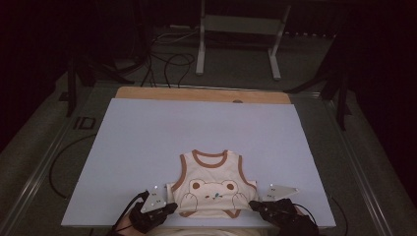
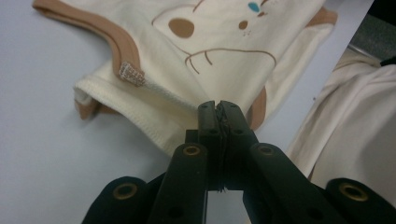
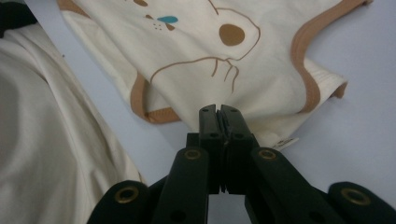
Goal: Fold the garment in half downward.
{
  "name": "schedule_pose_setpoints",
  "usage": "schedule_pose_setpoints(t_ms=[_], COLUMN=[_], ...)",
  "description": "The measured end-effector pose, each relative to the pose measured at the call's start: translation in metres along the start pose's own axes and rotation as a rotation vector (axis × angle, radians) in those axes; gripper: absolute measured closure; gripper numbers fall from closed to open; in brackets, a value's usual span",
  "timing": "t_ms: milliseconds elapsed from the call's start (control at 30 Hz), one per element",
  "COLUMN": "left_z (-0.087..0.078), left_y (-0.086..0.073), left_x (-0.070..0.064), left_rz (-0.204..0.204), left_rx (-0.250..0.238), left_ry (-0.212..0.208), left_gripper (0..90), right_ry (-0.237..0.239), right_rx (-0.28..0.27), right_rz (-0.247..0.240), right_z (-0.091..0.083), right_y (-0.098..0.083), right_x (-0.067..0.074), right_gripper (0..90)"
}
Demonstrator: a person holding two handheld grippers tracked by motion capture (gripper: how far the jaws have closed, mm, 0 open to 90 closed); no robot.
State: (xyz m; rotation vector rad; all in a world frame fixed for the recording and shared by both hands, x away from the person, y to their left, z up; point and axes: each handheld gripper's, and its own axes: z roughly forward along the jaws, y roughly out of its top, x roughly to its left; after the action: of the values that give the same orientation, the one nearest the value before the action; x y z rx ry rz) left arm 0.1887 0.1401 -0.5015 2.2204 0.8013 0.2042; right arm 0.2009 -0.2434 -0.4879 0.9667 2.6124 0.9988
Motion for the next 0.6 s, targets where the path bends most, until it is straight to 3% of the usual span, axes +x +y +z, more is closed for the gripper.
schedule_pose_setpoints(t_ms=[233,500,600], left_z=[0.008,0.011,0.012], left_y=[-0.006,-0.010,-0.011], left_x=[0.002,0.003,0.004], left_rz=[-0.008,-0.012,-0.009], left_rx=[0.041,0.036,0.026], left_ry=[-0.016,-0.030,-0.037], left_gripper=[89.4,88.7,88.4], right_ry=[-0.011,-0.026,-0.033], right_rx=[0.035,0.078,0.067], right_rz=[0.004,-0.028,-0.038], right_z=[0.007,0.014,0.015], right_y=[-0.007,-0.010,-0.010], right_x=[-0.001,0.002,0.002], right_gripper=[88.9,88.2,88.0])
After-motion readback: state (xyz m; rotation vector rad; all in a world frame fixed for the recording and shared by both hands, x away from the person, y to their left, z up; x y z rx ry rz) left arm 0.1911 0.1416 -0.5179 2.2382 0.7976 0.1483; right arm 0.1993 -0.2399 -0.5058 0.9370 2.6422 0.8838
